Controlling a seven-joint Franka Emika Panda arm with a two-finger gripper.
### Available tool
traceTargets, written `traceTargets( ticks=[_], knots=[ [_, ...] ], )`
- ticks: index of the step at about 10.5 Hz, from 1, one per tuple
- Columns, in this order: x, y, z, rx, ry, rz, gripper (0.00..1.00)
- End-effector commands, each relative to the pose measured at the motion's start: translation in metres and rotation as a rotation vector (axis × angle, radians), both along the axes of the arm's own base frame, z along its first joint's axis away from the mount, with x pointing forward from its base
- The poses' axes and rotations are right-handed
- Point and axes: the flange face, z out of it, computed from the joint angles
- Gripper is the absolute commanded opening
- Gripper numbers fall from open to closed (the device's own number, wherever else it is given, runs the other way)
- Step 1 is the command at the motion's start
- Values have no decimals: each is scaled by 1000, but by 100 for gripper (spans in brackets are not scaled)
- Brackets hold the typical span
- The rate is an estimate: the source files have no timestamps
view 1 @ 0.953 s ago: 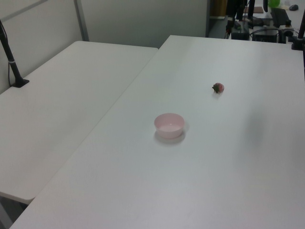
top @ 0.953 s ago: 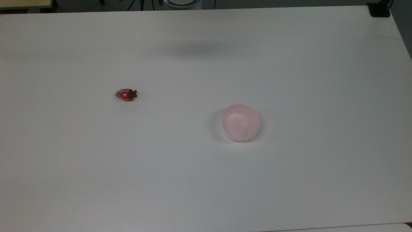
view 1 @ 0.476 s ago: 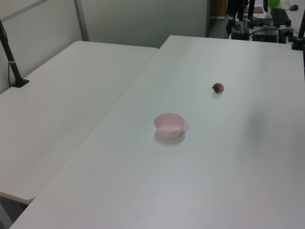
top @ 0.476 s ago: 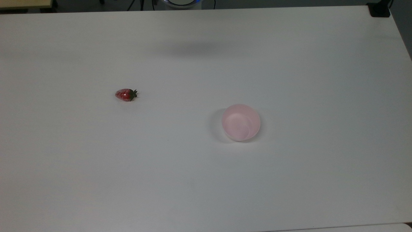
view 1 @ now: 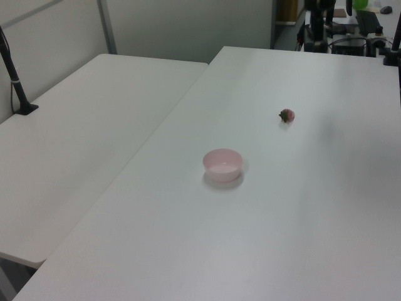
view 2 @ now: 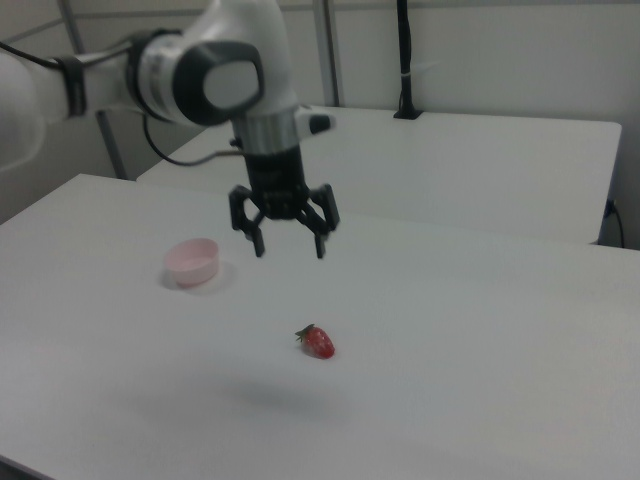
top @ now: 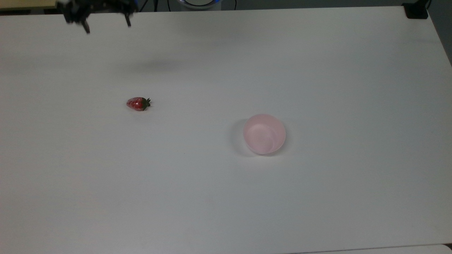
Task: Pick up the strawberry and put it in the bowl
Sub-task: 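Move the gripper down over the red strawberry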
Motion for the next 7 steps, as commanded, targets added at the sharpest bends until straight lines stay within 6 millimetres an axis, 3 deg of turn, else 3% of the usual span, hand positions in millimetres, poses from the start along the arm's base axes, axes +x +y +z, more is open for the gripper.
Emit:
traceTargets(
  ticks=[1,5,7],
  knots=[
    [33,-18,-80,-38,3,-127,100],
    [36,-7,-171,-47,-64,-445,100],
    [44,3,-193,-40,-70,-460,100]
  ],
)
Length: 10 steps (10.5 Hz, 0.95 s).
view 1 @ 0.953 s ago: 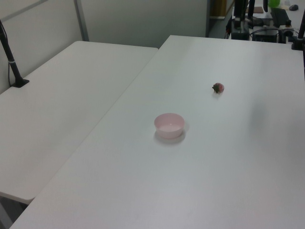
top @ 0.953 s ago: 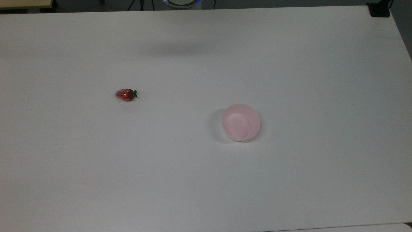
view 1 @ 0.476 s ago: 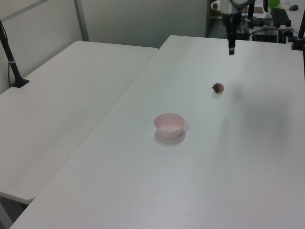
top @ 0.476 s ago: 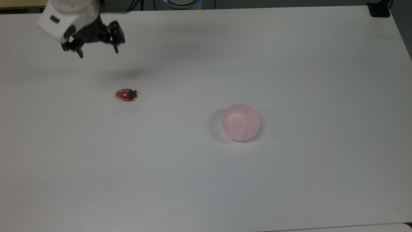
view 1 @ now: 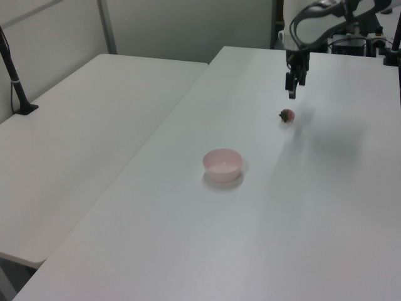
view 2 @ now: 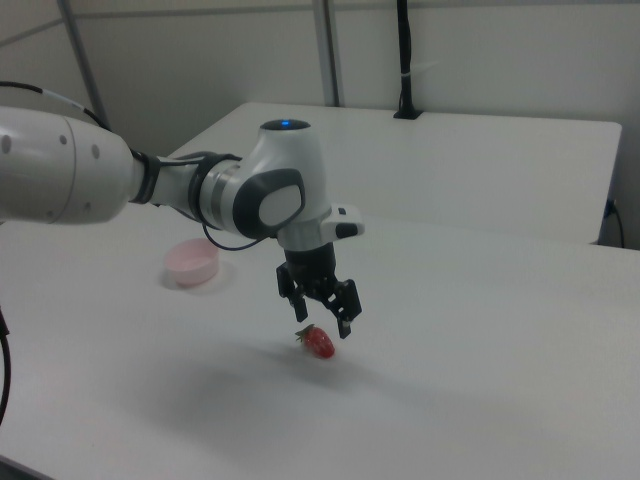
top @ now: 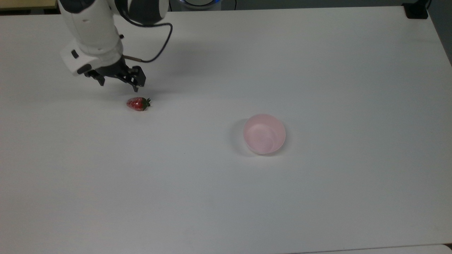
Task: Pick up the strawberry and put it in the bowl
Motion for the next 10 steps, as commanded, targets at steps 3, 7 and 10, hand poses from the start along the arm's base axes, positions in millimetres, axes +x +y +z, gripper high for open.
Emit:
traceTargets(
  ticks=[3,7,10],
  knots=[
    [10,18,-39,40,-28,-72,100],
    [14,20,-52,56,-44,-104,100],
    [15,20,-59,54,-46,-108,94]
  ],
)
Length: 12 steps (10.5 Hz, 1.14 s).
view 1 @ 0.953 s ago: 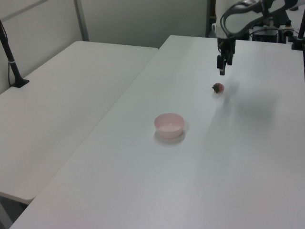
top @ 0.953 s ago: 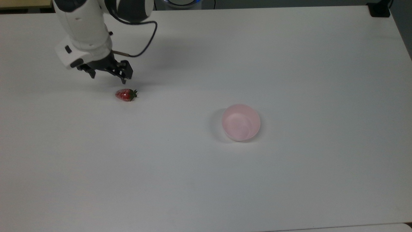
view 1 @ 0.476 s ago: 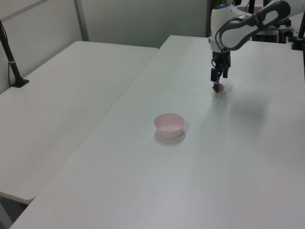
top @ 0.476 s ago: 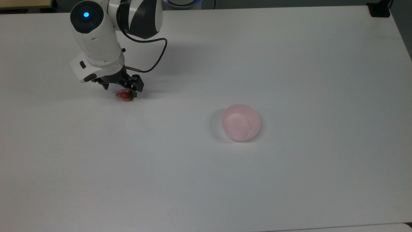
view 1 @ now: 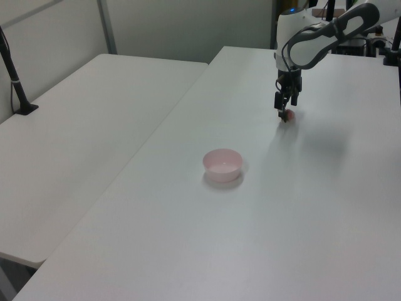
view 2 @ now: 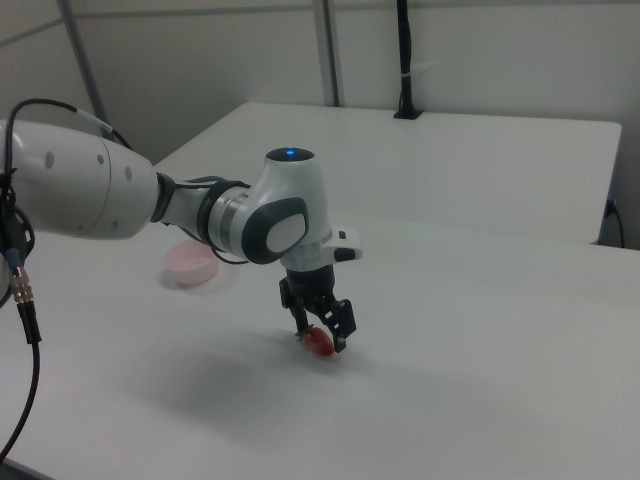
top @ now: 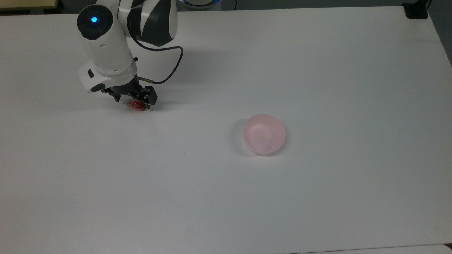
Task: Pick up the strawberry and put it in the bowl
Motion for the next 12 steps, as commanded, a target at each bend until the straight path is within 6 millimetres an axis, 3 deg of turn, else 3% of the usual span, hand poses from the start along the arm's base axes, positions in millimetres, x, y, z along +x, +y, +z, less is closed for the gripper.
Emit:
traceTargets(
  ticks=[1,4,7,12],
  knots=[
    [1,3,-6,12,-14,-21,90],
    [1,4,-7,14,-12,-20,82],
    [2,5,-5,17,-16,-22,59],
    [4,13,18,18,-42,-11,59]
  ],
)
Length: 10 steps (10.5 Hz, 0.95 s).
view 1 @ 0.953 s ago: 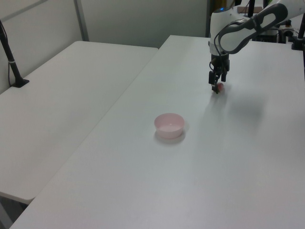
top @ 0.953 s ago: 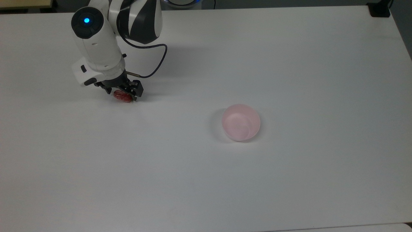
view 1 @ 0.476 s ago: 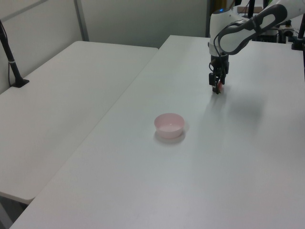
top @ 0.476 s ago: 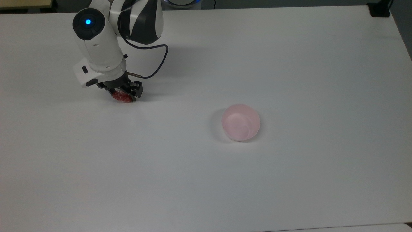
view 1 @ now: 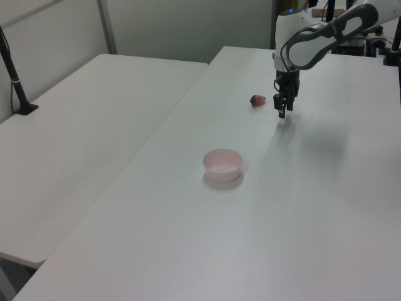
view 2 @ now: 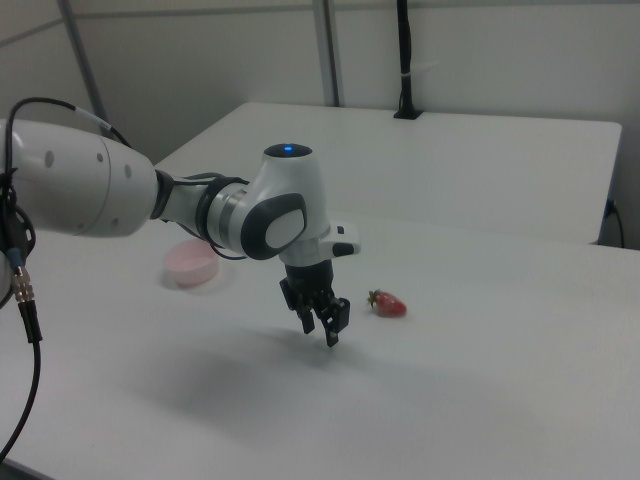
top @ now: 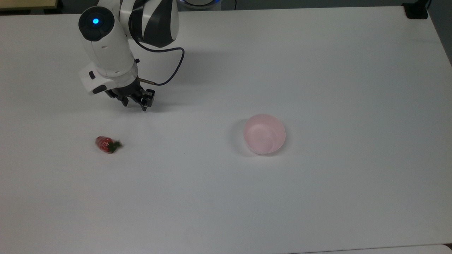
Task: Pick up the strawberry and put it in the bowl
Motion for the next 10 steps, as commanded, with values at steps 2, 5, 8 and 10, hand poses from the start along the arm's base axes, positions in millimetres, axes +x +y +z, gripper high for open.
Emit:
traceTargets(
  ticks=[2,5,8,10],
  knots=[
    [7,-3,28,32,-70,-104,70],
    [27,-28,54,45,-157,-377,100],
    [62,-47,53,40,-206,-445,100],
    [82,-68,47,15,-250,-442,100]
  ],
)
